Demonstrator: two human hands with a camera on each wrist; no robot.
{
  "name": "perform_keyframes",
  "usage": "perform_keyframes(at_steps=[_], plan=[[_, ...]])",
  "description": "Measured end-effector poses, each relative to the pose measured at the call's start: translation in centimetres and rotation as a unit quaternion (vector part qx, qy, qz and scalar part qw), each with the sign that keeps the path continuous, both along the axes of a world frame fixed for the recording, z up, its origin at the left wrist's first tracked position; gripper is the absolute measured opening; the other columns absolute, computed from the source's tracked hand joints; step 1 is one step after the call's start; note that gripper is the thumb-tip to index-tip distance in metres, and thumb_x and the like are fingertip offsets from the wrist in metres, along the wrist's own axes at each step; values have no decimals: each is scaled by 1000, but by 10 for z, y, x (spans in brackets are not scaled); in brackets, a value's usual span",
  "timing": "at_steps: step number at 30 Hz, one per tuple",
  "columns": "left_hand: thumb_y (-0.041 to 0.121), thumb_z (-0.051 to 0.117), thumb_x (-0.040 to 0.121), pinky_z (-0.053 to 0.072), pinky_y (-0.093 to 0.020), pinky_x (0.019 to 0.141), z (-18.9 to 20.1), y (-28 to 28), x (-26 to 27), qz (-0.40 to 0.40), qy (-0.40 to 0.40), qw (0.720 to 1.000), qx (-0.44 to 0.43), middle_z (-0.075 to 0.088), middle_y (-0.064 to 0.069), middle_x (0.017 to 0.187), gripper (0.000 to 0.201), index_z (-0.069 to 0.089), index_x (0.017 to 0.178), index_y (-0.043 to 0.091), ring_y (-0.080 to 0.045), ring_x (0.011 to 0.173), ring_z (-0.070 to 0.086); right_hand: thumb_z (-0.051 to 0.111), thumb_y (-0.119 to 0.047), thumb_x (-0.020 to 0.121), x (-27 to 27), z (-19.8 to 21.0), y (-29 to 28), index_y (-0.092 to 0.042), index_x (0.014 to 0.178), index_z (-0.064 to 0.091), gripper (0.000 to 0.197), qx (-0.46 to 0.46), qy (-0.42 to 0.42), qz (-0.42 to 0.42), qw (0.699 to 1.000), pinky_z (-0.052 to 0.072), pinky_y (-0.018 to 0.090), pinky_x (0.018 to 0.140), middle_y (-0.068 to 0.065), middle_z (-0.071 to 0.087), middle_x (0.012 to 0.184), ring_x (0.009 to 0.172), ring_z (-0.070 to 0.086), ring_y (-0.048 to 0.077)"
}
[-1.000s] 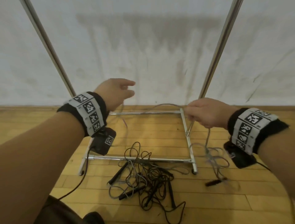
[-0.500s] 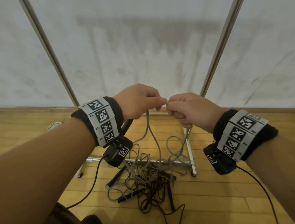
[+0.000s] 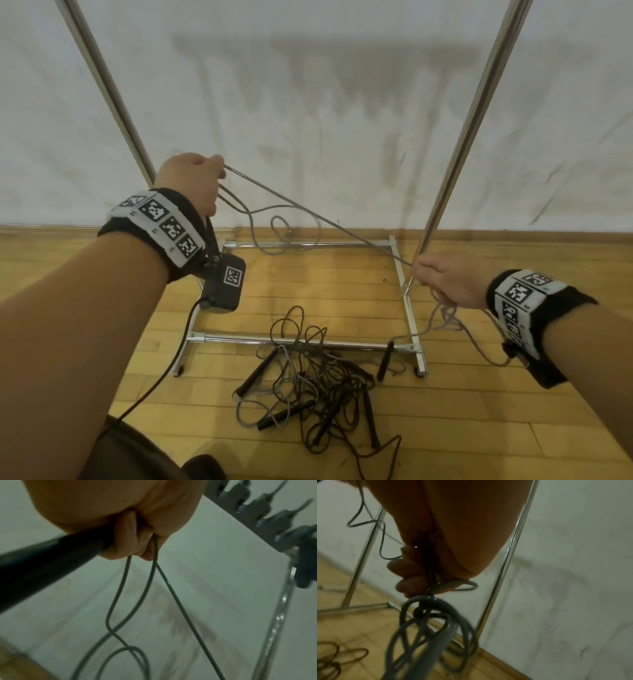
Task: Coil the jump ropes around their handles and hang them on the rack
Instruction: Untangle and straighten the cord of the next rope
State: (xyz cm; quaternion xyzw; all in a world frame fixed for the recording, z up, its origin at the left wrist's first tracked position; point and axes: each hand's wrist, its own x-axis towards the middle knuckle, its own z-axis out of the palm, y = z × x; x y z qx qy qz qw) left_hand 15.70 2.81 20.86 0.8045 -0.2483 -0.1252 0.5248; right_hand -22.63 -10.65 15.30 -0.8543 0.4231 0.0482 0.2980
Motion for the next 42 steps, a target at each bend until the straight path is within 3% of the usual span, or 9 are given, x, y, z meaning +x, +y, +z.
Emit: perform_keyframes(at_steps=[8,11,13,16,22,27,32,36,42], plan=[[38,68,100,50,-26,62,-9,-3,-40,-192,-146,958,154,66,14,120,39,63,139,39,-13,79,69,44,-30,108,20,23,13,-13,86,62,34,-11,-39,26,999,49,31,54,1,58,61,49,54,10],[35,70,99,42,-13,83,-1,-7,-86,-343,-177,914,124,65,32,118,40,64,136,46,10,99,64,45,-32,108,35,43,27,-14,86,65,35,-4,-112,43,993,53,29,61,3,64,59,53,60,14],[36,69,100,43,-12,75,1,-9,-112,-445,-129,878,117,71,33,103,32,68,129,49,14,76,63,46,-32,107,44,53,34,-13,86,66,35,6,-151,45,988,50,22,56,3,63,57,52,60,14],[37,66,100,41,-24,42,1,-10,-133,-534,-48,836,120,78,1,88,15,73,113,40,-10,45,50,48,-31,106,52,62,41,-12,82,66,35,25,-196,39,979,48,24,53,5,61,55,50,57,17],[45,69,98,33,-12,41,7,-14,-124,-469,-143,862,127,52,17,51,20,74,87,29,-1,41,42,47,-30,105,51,62,41,-16,86,66,30,34,-201,63,977,52,34,62,2,58,55,52,56,15],[45,68,98,31,-11,42,17,-15,-103,-378,-206,899,82,53,21,50,23,74,79,32,1,43,47,48,-35,106,47,50,29,-26,90,64,25,4,-178,54,983,49,26,57,-6,59,58,52,55,7],[44,68,93,35,-24,44,20,-8,-43,-159,-116,980,8,51,14,48,23,76,81,25,-11,41,43,43,-37,108,18,14,5,-19,93,61,29,-79,22,92,992,43,27,62,-8,60,73,65,55,8],[38,62,100,44,-26,49,14,12,8,-50,-129,983,119,70,7,76,24,74,82,26,-15,56,58,41,-27,109,-16,-15,-10,-21,80,53,31,-20,183,64,981,46,25,63,-3,60,73,65,53,14],[35,70,98,46,-23,61,-8,8,-33,-221,-167,933,231,71,12,116,30,70,128,35,-7,78,64,41,-31,107,10,6,-3,-20,77,55,35,-69,85,68,992,39,26,60,-3,64,72,65,58,13]])
